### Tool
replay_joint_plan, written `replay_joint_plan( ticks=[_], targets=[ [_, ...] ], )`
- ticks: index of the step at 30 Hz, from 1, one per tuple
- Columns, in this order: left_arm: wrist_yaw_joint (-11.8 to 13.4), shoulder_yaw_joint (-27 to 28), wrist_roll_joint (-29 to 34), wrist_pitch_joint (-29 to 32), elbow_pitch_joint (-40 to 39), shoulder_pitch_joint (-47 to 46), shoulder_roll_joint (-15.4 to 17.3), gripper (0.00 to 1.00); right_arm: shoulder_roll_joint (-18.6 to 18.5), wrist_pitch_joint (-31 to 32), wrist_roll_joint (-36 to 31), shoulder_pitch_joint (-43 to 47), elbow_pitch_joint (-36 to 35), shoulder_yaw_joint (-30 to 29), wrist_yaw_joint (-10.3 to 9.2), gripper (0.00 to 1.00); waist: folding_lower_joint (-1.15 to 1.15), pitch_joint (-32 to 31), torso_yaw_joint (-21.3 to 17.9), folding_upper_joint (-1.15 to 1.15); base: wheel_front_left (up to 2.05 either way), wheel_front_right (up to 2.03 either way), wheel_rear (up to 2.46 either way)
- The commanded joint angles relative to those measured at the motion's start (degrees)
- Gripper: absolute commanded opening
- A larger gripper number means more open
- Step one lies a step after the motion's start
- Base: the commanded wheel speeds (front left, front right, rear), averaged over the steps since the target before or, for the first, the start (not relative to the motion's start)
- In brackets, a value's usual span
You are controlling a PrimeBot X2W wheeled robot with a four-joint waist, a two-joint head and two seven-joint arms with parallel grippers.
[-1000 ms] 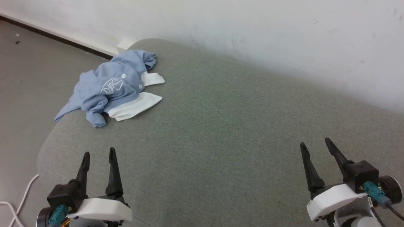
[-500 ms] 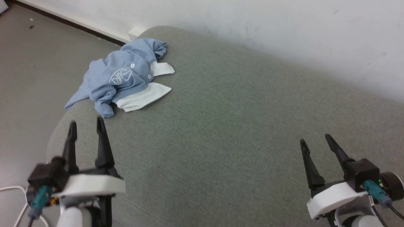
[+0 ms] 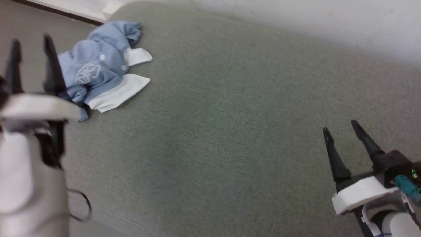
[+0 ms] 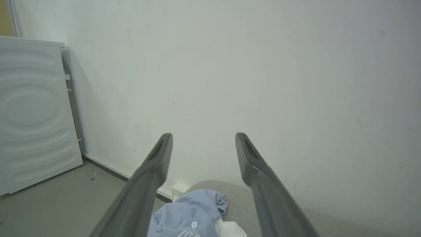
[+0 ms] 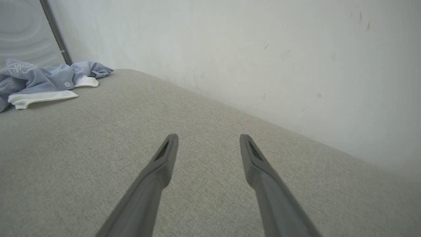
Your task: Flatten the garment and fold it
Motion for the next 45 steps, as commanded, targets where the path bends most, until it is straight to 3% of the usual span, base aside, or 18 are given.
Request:
replay_joint_plan(
  ticks=[1,8,16,27,28,30,35,40,45],
  targets=[
    [-0.8,0.7,-0.9,1.2,2.3,-4.3,1.9,1.00,-0.6,0.3,0.4,-1.2,-1.1,0.1,-0.04,1.00,-0.01,5.1,-3.9,0.00,0.00,0.00,0.00],
    [-2.1,2.0,-5.2,13.2,17.3,-18.8,9.2,1.00,-2.8,1.5,1.5,-4.3,-4.1,1.3,-0.04,1.00,-0.01,12.0,-8.1,0.00,0.00,0.00,0.00],
    [-1.4,3.7,-8.7,30.1,32.6,-22.4,14.5,1.00,-3.7,1.5,2.6,-5.8,-4.4,1.6,-0.04,1.00,-0.01,16.0,-13.0,0.00,0.00,0.00,0.00],
    [0.0,3.5,-10.1,39.1,43.6,-20.7,15.8,1.00,-4.2,1.5,3.6,-6.6,-4.8,2.5,-0.04,1.00,-0.01,18.0,-14.2,0.00,0.00,0.00,0.00],
    [-0.1,3.4,-10.2,39.6,44.3,-20.6,15.9,0.84,-4.2,1.5,3.7,-6.7,-4.8,2.7,-0.04,1.00,-0.01,17.9,-14.2,0.00,0.00,0.00,0.00],
    [-0.4,3.2,-10.3,39.5,45.1,-20.6,16.0,0.00,-4.3,1.6,3.9,-6.9,-4.7,2.9,-0.04,1.00,-0.01,17.6,-14.2,0.00,0.00,0.00,0.00],
    [-0.9,2.2,-9.0,34.4,45.5,-20.6,17.4,0.00,-4.1,1.5,4.3,-6.6,-3.9,3.4,-0.04,1.00,-0.01,15.5,-14.0,0.00,0.00,0.00,0.00],
    [-1.3,0.7,-6.6,23.8,44.7,-22.2,19.8,0.00,-2.8,0.7,4.7,-6.1,-2.2,3.5,-0.04,1.00,-0.01,11.5,-14.0,0.00,0.00,0.00,0.00],
    [-3.5,-2.5,-4.6,13.2,43.5,-24.7,21.9,0.00,-0.6,-0.6,5.0,-5.2,0.1,3.5,-0.04,1.00,-0.01,6.2,-14.3,0.00,0.00,0.00,0.00]
  ],
)
